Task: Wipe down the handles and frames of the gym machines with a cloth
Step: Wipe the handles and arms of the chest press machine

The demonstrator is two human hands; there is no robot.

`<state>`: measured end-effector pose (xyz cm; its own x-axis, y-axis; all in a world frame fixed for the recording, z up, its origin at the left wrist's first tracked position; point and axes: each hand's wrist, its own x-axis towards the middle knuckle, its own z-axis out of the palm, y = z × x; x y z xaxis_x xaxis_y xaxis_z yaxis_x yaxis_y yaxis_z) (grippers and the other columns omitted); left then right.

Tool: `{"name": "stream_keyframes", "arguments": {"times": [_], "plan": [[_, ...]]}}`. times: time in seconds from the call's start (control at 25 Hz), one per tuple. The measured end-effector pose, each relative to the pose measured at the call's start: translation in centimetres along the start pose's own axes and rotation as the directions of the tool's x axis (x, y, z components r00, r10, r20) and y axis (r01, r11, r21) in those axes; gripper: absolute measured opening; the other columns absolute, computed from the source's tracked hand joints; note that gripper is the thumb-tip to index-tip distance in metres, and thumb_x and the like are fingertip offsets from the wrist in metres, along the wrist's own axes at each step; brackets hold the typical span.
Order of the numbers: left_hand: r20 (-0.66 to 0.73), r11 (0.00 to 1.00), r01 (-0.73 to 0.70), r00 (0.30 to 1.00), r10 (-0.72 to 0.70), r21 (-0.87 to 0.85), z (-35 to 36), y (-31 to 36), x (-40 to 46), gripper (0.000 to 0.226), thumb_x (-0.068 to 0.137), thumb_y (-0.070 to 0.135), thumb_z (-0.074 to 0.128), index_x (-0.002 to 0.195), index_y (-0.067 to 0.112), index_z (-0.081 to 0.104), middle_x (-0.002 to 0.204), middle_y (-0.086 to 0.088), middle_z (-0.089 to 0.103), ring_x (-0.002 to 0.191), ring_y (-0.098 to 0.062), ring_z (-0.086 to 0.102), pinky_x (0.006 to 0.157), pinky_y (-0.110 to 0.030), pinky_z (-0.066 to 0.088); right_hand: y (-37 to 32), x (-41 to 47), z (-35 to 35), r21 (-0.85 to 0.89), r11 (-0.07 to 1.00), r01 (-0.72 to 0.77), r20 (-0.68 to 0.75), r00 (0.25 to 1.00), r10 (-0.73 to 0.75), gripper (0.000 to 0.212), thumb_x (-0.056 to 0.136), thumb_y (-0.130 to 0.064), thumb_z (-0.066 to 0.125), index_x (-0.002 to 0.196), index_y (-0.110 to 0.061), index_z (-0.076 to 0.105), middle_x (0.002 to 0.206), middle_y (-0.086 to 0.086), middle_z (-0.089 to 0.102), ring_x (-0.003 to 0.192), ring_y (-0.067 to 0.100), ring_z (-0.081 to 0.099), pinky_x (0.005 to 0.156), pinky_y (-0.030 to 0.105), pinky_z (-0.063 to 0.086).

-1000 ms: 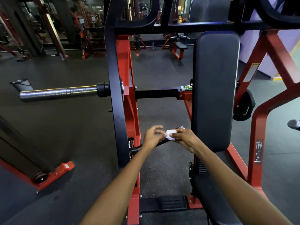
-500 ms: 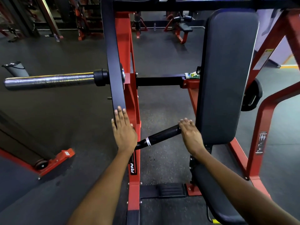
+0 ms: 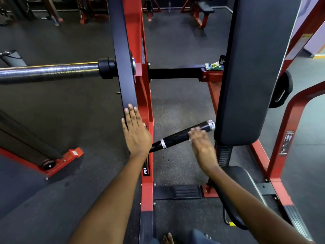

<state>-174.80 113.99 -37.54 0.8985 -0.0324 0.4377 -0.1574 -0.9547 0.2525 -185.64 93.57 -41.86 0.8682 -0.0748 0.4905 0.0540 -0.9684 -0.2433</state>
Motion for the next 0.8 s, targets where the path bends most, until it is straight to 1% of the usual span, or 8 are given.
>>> {"name": "stream_keyframes", "arguments": {"times": [0.12,0.2,0.32,0.44,0.56,0.64,0.72,0.8], "plan": [[-0.001,1.000,0.003,1.000,-0.003,0.003,-0.1,-0.1,-0.1,0.069,0.096,0.014,0.040,0.152,0.003,0.001,0.161,-0.013,0.003,0.148,-0.028,0.003,0.120,-0.044,0.010,-3.4,0.8,1.0,0.063,0.948,0.311,0.101,0.943,-0.316,0.048,0.075,0.008,0.067,0.122,-0.001,0.058,0.126,0.016,0.059,0.119,0.026,0.056,0.114,0.032,0.026],[0.005,1.000,0.003,1.000,-0.003,0.008,-0.2,0.0,-0.1,0.068,0.096,0.014,0.039,0.152,0.003,0.002,0.161,-0.013,0.003,0.148,-0.028,0.002,0.120,-0.044,0.008,-1.2,2.8,-0.9,0.084,0.985,0.151,0.013,0.988,-0.152,0.039,0.079,0.011,0.059,0.117,0.002,0.059,0.125,0.017,0.059,0.119,0.028,0.056,0.114,0.030,0.027],[0.016,1.000,0.006,1.000,-0.007,0.009,-0.2,0.2,0.0,0.066,0.098,0.014,0.036,0.151,0.003,-0.001,0.161,-0.013,0.000,0.148,-0.027,0.001,0.121,-0.043,0.006,1.6,3.9,-2.7,0.003,0.984,-0.178,-0.047,0.983,0.178,0.029,0.084,0.007,0.057,0.112,0.002,0.060,0.119,0.017,0.061,0.120,0.036,0.052,0.109,0.046,0.036],[0.005,1.000,0.008,1.000,-0.008,0.019,-0.2,0.0,-0.1,0.067,0.097,0.013,0.039,0.152,0.003,0.001,0.161,-0.013,0.000,0.148,-0.027,0.000,0.121,-0.043,0.006,-3.3,5.0,-0.7,-0.033,0.986,-0.165,0.135,0.976,0.168,0.028,0.087,0.004,0.051,0.114,-0.003,0.060,0.113,0.014,0.063,0.112,0.030,0.056,0.106,0.041,0.040],[0.001,1.000,0.013,1.000,-0.013,0.010,-0.2,0.1,-0.1,0.068,0.096,0.013,0.040,0.152,0.002,0.002,0.161,-0.013,0.002,0.148,-0.027,0.001,0.121,-0.043,0.007,-8.0,5.3,1.8,-0.035,0.999,-0.003,0.282,0.959,0.012,0.032,0.083,0.009,0.049,0.112,0.002,0.060,0.107,0.020,0.064,0.104,0.034,0.060,0.108,0.041,0.036],[0.001,1.000,0.012,1.000,-0.012,0.012,-0.3,0.2,-0.1,0.069,0.096,0.013,0.039,0.151,0.003,0.000,0.161,-0.014,0.001,0.148,-0.027,0.001,0.121,-0.043,0.007,-7.3,4.0,2.5,0.029,0.978,0.205,0.197,0.958,-0.207,0.039,0.078,0.006,0.041,0.109,0.003,0.064,0.109,0.021,0.065,0.105,0.034,0.062,0.106,0.040,0.038],[0.003,1.000,0.008,1.000,-0.008,0.017,-0.3,0.2,-0.1,0.068,0.097,0.014,0.037,0.151,0.003,-0.003,0.161,-0.014,0.001,0.148,-0.028,0.001,0.121,-0.043,0.007,-4.8,1.2,2.3,-0.003,0.893,0.449,0.135,0.885,-0.445,0.048,0.078,0.001,0.035,0.117,0.000,0.062,0.123,0.015,0.062,0.117,0.027,0.057,0.111,0.036,0.029],[0.013,1.000,0.009,1.000,-0.009,0.010,-0.4,0.2,-0.1,0.067,0.098,0.014,0.035,0.151,0.003,-0.004,0.161,-0.013,0.000,0.148,-0.028,0.001,0.121,-0.043,0.007,-2.2,-2.3,1.3,0.005,0.874,0.486,0.149,0.864,-0.481,0.047,0.079,0.001,0.037,0.118,-0.006,0.063,0.124,0.009,0.062,0.117,0.023,0.057,0.111,0.032,0.029]]}}
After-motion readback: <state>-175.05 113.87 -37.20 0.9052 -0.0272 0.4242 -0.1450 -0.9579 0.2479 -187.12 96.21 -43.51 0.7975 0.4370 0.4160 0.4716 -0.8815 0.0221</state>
